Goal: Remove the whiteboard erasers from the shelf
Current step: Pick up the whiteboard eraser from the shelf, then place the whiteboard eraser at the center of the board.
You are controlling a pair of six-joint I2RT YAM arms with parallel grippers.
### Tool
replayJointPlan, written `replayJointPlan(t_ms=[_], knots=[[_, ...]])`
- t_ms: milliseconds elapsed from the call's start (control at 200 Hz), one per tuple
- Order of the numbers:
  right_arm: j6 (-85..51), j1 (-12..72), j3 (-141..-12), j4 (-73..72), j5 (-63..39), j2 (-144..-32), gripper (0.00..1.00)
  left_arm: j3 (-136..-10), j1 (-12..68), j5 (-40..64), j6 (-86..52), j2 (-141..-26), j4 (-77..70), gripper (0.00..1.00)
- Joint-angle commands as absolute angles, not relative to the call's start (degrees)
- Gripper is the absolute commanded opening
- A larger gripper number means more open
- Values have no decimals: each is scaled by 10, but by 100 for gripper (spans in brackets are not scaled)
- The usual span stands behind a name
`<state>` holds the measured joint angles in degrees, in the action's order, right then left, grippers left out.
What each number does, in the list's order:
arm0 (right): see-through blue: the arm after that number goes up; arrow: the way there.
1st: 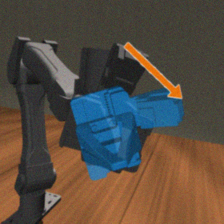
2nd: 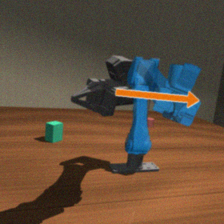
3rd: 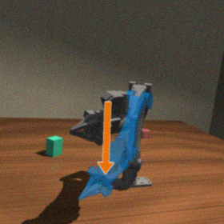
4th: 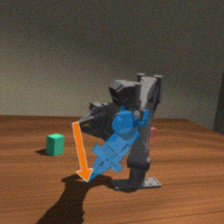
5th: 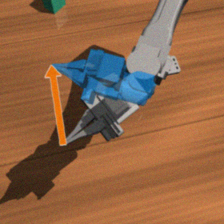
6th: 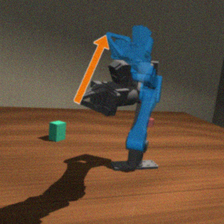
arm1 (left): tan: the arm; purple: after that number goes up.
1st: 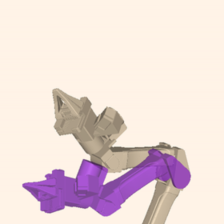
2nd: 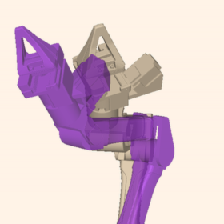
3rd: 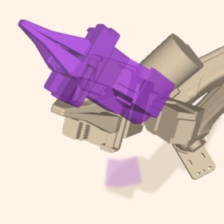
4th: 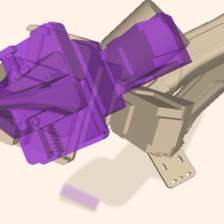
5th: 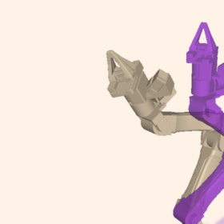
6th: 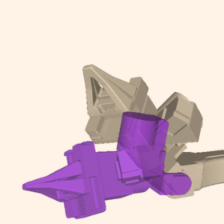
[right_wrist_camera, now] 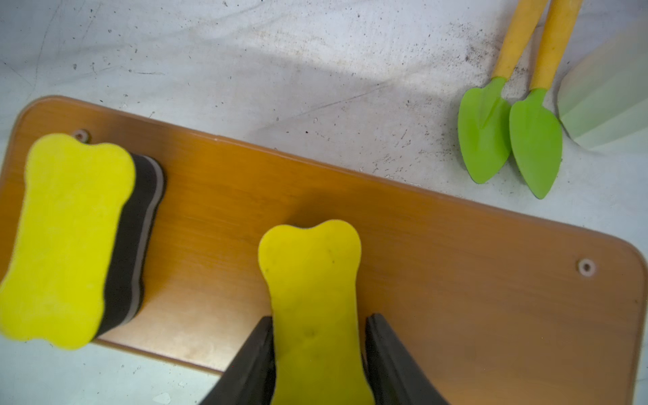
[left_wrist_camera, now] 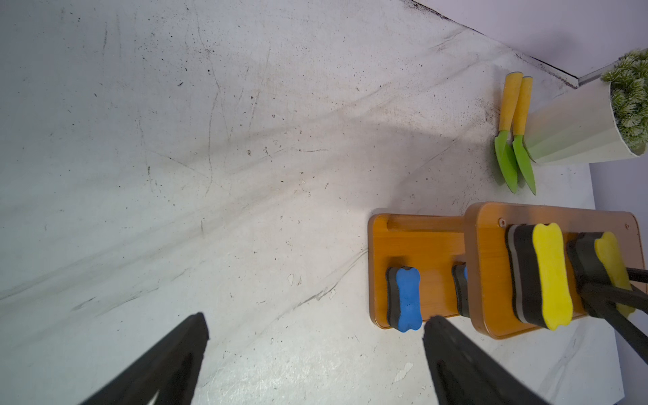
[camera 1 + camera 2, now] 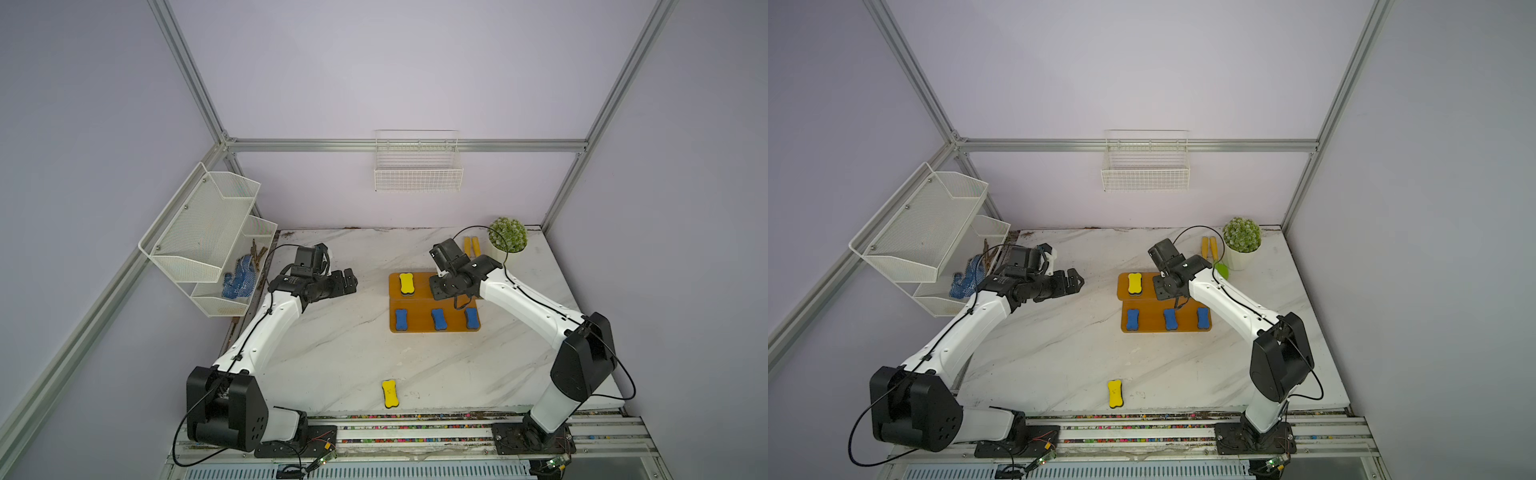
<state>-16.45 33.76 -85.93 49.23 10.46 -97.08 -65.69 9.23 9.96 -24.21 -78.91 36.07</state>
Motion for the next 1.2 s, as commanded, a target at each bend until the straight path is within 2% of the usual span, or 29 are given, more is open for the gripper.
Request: replayJointPlan(t_ms=[0, 130, 235, 425, 510, 620, 795, 995, 1195], knots=[[-195, 339, -867, 515, 92, -930, 41, -652, 86, 90, -227, -767, 350, 99], [-242, 363, -847, 521, 115, -877, 36, -652, 84, 87, -228, -762, 350, 99], [-306, 414, -804, 520, 151, -814, 34, -649, 84, 83, -229, -755, 350, 99], [-503, 599, -679, 494, 199, -744, 30, -640, 85, 79, -231, -739, 350, 99], [-596, 700, -628, 464, 218, -758, 29, -637, 84, 77, -231, -733, 349, 100], [-686, 781, -594, 426, 219, -801, 30, -635, 84, 78, -233, -729, 349, 100], [-733, 796, -541, 362, 198, -846, 31, -631, 86, 81, -234, -728, 347, 100], [-742, 792, -528, 345, 181, -900, 36, -632, 85, 86, -234, -731, 347, 100], [-754, 783, -502, 341, 176, -911, 36, -629, 86, 81, -234, -725, 347, 100]])
